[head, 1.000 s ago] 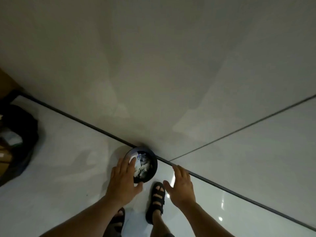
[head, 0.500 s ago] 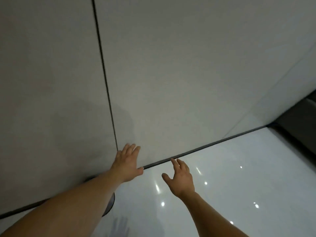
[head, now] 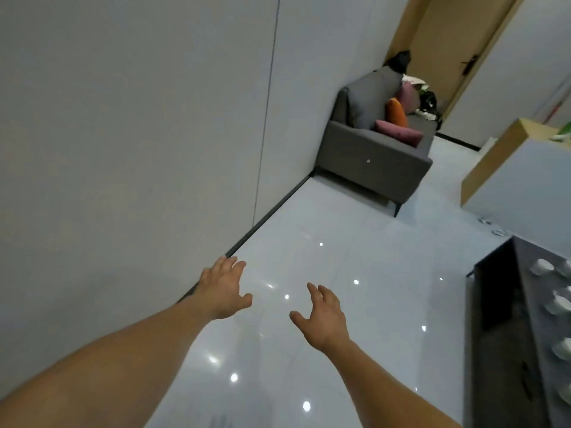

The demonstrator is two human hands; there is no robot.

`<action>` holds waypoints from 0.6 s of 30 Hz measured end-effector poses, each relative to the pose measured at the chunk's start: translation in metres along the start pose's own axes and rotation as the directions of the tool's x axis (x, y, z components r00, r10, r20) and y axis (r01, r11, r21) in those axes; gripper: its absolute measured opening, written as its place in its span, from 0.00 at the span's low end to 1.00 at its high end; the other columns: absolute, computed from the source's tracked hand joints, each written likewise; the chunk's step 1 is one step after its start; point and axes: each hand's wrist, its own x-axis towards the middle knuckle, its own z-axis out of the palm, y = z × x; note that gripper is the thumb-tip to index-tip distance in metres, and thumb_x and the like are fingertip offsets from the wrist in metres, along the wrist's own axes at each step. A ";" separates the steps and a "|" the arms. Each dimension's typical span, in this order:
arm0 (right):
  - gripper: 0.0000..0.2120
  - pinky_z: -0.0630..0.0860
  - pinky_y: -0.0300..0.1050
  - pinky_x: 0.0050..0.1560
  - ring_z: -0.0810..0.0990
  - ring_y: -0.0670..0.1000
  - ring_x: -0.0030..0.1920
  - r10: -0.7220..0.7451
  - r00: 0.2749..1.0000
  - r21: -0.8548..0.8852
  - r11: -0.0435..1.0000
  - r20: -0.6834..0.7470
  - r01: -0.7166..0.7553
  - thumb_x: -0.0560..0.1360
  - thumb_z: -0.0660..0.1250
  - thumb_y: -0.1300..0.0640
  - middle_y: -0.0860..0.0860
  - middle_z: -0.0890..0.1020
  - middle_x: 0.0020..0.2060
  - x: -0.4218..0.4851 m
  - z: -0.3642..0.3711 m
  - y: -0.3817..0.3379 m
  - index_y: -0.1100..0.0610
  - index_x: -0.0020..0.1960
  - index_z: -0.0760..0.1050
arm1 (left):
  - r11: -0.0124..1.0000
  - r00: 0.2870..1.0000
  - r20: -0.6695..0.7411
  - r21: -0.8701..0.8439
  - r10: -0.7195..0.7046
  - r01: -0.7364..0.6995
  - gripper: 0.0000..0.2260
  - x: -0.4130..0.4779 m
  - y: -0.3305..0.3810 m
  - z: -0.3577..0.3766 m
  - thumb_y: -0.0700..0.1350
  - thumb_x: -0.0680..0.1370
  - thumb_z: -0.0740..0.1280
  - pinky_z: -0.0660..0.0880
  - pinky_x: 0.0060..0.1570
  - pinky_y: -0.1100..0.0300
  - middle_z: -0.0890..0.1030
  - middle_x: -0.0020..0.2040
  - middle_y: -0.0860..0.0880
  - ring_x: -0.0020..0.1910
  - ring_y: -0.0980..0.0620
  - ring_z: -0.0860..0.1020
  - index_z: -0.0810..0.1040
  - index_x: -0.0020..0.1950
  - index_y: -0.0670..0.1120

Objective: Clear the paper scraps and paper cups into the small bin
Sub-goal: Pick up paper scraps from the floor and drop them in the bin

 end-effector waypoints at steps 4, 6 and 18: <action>0.38 0.58 0.51 0.73 0.48 0.53 0.78 0.109 0.992 -0.008 0.994 -0.057 -0.110 0.76 0.61 0.38 0.51 0.53 0.78 0.031 -0.041 0.047 0.48 0.79 0.49 | 0.993 0.993 0.034 0.014 0.117 -0.118 0.36 0.053 0.058 -0.001 0.61 0.76 0.61 0.48 0.74 0.47 0.49 0.79 0.49 0.77 0.49 0.44 0.51 0.78 0.49; 0.38 0.57 0.52 0.73 0.46 0.53 0.78 0.154 0.986 -0.003 0.988 -0.066 -0.155 0.77 0.61 0.38 0.52 0.52 0.78 0.049 -0.051 0.064 0.49 0.79 0.48 | 0.986 0.986 0.047 0.028 0.163 -0.164 0.36 0.082 0.078 -0.003 0.61 0.76 0.61 0.48 0.74 0.48 0.49 0.79 0.49 0.77 0.49 0.45 0.51 0.78 0.49; 0.38 0.54 0.52 0.75 0.44 0.52 0.78 0.426 0.880 0.135 0.904 -0.208 -0.405 0.76 0.60 0.37 0.49 0.50 0.79 0.193 -0.142 0.152 0.47 0.79 0.48 | 0.904 0.897 0.158 0.049 0.413 -0.425 0.36 0.312 0.215 -0.023 0.61 0.75 0.62 0.51 0.74 0.47 0.50 0.79 0.48 0.78 0.48 0.46 0.52 0.78 0.49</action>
